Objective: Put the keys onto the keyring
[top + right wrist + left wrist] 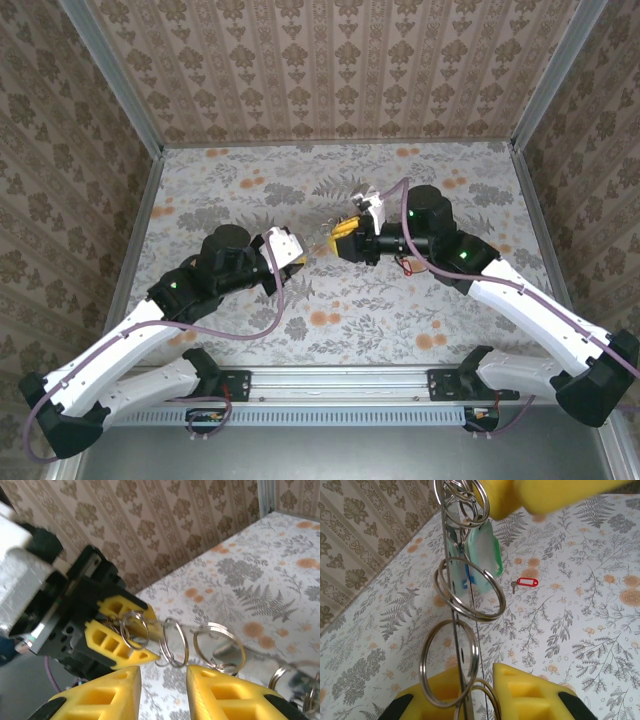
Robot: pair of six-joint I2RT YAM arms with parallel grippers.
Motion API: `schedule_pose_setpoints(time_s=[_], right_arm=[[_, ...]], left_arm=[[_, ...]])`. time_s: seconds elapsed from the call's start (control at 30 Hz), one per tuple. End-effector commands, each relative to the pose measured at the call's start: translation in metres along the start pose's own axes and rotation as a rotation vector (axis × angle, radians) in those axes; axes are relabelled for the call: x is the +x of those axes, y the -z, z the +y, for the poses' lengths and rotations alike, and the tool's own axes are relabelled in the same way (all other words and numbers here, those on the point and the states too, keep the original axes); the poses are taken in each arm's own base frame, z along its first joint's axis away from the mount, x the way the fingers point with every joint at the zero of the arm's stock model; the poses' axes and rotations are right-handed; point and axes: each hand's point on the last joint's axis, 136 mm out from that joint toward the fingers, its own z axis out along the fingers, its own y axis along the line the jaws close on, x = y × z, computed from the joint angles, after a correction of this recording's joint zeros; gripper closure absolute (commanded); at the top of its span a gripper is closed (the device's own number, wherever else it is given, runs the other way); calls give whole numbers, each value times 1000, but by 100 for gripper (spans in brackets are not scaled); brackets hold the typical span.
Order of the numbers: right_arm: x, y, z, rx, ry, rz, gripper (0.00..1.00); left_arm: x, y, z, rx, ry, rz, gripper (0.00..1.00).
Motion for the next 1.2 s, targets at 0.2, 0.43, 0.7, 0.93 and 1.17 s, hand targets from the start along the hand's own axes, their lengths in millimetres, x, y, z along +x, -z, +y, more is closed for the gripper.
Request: schedule_pose_setpoints(time_s=[0.2,0.43,0.7,0.93,1.17], right_arm=[[-17,-3,6,-90,-42,-57,70],[-17,-6,4,-90,-42,-48,71],[-16,-5,0,-57,-23,-33,72],[-6,0,6,-30,28,24,69],[11,-5,25,-67,117,38,64]], left_arm=[[-17,7,3,-8,10,-80,100],[-19,7,3,-6,9,-85,100],[-19,9,3,-9,9,-91,100],[-20,8,5,-12,16,-94,100],[-25,9,6,1,39,-113,100]])
